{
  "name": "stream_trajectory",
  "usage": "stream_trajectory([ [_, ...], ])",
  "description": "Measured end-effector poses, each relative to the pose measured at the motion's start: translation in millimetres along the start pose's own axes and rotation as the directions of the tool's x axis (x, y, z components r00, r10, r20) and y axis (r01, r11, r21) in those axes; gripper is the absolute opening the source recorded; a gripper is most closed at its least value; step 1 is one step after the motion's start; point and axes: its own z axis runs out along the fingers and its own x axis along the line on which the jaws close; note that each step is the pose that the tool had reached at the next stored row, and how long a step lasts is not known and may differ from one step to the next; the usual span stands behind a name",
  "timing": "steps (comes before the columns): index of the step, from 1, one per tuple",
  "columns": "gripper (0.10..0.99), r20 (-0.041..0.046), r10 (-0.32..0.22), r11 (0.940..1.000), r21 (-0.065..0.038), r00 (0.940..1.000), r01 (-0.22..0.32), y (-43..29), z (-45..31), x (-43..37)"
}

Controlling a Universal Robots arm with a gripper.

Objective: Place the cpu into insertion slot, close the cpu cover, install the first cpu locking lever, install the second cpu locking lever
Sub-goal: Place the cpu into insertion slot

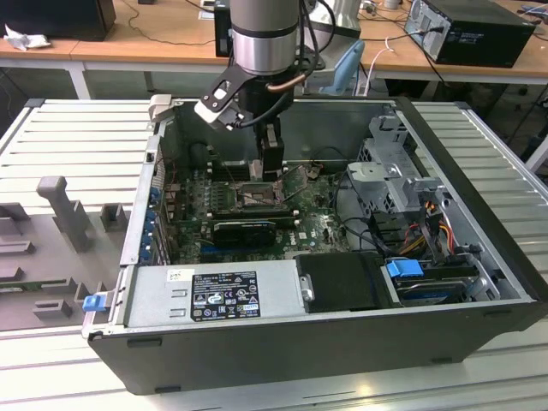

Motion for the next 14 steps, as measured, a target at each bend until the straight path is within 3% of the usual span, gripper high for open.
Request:
stream_trajectory([
  [4, 0.533, 0.0011, 0.016, 0.9999, 0.000, 0.9999, -0.016, -0.3, 2.8, 0.0],
  [9, 0.533, 0.0012, 0.016, 0.9999, 0.001, 0.9999, -0.016, -1.8, 16.8, 1.3],
  [11, 0.533, 0.0009, 0.013, 0.9999, 0.001, 0.9999, -0.013, -5.6, 24.2, 2.5],
  [14, 0.533, 0.0006, 0.008, 1.0000, 0.001, 1.0000, -0.008, -8.7, 34.0, 8.4],
])
